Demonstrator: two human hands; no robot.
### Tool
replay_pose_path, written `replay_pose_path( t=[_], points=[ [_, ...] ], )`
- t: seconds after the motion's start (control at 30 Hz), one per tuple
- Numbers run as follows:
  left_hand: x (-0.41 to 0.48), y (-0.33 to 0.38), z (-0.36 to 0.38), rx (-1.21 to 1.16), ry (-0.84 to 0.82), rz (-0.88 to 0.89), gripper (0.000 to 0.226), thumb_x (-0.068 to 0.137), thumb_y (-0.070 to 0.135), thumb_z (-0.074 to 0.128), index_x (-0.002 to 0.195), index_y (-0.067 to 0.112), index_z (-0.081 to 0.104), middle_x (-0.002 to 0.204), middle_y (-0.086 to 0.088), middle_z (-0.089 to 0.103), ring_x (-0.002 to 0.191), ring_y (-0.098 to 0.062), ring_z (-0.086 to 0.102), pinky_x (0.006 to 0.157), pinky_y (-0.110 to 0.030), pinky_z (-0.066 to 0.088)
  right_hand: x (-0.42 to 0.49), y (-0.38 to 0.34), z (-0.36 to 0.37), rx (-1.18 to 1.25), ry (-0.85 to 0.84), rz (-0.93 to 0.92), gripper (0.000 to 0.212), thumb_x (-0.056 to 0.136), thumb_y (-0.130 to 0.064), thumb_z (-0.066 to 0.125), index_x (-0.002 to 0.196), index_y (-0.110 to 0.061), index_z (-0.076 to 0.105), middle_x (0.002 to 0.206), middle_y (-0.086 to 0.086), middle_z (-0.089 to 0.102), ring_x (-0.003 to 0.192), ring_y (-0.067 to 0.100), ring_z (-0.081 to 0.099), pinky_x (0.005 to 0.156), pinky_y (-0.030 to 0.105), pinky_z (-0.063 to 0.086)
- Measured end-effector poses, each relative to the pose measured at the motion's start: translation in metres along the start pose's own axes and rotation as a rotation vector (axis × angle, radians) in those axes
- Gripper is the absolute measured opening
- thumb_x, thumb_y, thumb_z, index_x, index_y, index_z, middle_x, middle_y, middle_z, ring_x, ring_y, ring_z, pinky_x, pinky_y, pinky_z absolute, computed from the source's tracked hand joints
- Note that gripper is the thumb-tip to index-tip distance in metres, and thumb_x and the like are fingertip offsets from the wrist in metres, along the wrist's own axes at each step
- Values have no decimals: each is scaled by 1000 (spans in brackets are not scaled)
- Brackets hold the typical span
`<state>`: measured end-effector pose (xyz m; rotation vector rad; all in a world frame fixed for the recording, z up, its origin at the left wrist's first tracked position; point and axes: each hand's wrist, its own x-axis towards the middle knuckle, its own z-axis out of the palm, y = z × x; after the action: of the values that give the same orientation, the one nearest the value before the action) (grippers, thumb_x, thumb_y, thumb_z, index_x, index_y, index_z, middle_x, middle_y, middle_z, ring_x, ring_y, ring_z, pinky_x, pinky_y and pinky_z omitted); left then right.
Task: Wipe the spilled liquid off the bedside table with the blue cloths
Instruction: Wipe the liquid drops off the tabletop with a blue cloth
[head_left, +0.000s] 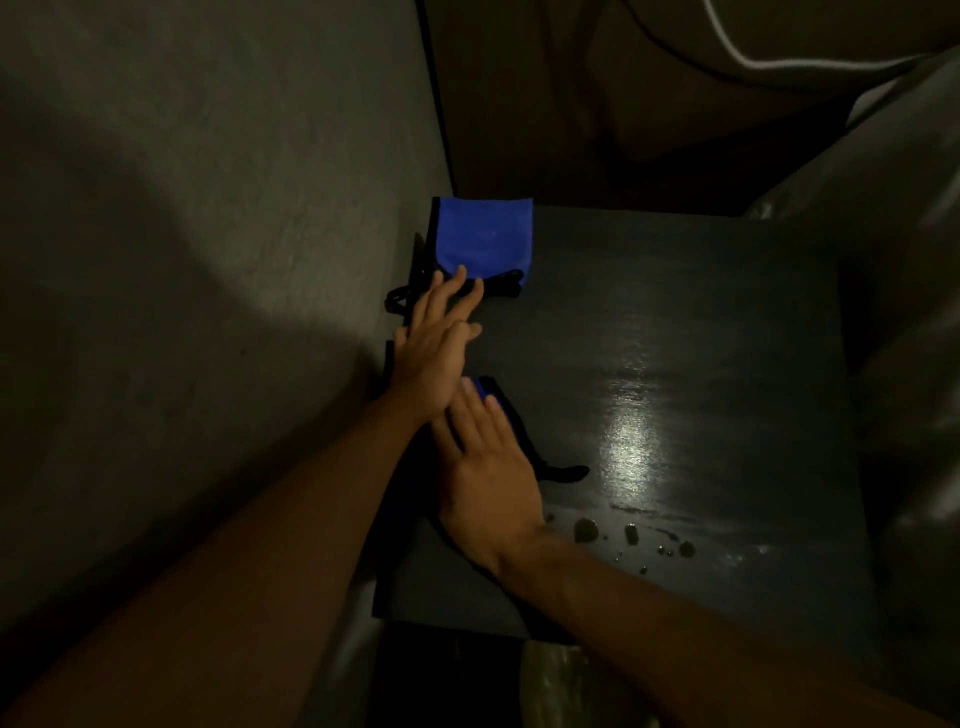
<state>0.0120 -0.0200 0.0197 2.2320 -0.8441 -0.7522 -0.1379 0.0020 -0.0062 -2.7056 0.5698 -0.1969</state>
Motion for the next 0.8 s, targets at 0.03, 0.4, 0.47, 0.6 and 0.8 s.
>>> replay_pose_path(
  t=[0.03,0.4,0.47,0.6,0.8],
  points=[
    [0,-1,0,9,-5,7,63,86,35,27,148,38,33,162,19,12,147,-2,-1,108,-31,-2,0,-3,-5,50,55,103,70,87,-21,32,152,5,37,161,24,30,153,35,22,125,45,18],
    [-2,-1,-2,-62,-5,18,51,96,29,30,147,32,37,162,14,15,148,-5,2,109,-33,-2,29,-46,28,-107,-42,477,78,104,-46,34,160,1,5,168,21,-4,157,32,-3,125,45,-5],
    [-2,-2,-2,-49,-2,16,48,100,24,32,147,34,35,162,14,13,148,-4,2,110,-33,-1,24,-39,25,-91,-84,354,77,103,-46,31,161,-4,3,169,18,-5,156,31,-8,125,45,-8],
    [1,3,-2,-104,-22,-52,51,96,32,34,147,39,35,162,17,11,148,-4,3,113,-37,-2,14,-22,11,-55,-142,54,69,104,-45,30,162,-11,16,169,12,13,157,27,-2,126,45,-2],
    [1,4,-3,-63,-45,-46,54,93,38,30,147,40,32,163,16,8,149,-10,8,116,-47,-4,4,1,-2,-155,-255,-199,72,103,-53,33,159,-8,26,166,13,25,156,28,11,126,46,5]
  ],
)
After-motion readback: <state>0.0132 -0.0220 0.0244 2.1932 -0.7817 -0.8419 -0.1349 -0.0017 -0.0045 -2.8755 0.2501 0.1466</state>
